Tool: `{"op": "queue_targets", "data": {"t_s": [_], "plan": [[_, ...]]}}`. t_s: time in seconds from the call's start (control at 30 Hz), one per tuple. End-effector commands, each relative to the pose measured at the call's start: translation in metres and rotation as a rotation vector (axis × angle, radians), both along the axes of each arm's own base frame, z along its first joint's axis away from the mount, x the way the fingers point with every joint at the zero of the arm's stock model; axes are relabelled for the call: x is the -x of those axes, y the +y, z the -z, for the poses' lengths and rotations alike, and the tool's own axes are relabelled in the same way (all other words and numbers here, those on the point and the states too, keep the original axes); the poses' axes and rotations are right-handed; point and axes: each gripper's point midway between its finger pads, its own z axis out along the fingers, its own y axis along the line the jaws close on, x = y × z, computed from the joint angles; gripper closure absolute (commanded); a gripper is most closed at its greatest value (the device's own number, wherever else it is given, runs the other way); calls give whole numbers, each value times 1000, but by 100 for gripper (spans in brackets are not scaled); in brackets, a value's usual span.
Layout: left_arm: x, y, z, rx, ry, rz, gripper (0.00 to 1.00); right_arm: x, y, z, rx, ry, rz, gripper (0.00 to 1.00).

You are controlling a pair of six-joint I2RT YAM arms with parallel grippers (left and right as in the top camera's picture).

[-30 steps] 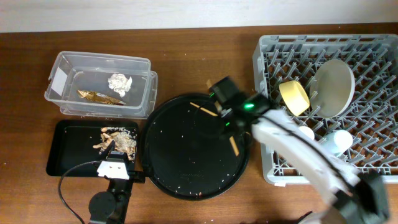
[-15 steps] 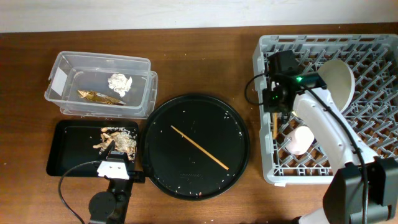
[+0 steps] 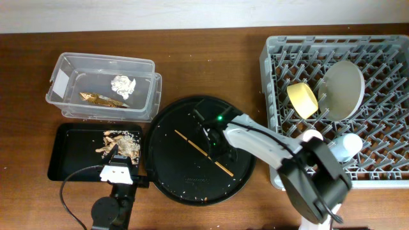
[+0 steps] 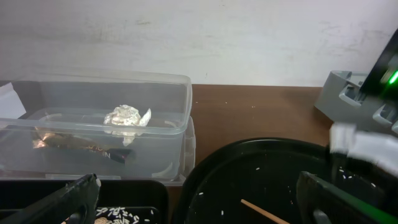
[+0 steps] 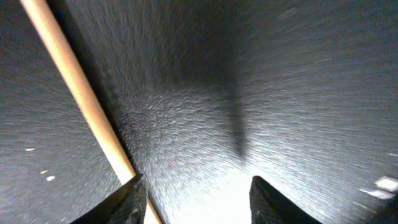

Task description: Sort waste into correct bins and load items into the dishwasher rack

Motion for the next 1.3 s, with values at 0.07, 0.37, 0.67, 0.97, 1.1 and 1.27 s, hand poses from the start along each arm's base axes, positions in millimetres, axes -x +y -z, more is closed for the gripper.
{"op": "queue_targets", "data": {"t_s": [0.07,0.37,0.67,0.97,1.1,1.27], "plan": [[0,0,2,-15,-4,7,0,27,28,11,-108,114,-167,46],[0,0,2,-15,-4,7,0,58,64,-46,-236,88,-339,50],[0,0,2,-15,-4,7,0,106,73,-7,-99,126,-487,49],[0,0,2,-15,-4,7,0,99,38,34,35,43,-388,62],[0,0,2,-15,-4,7,0,87,29,31,40,42,-273,96],[0,0,2,-15,-4,7,0,50,32,-35,-33,10,-88,96]]}}
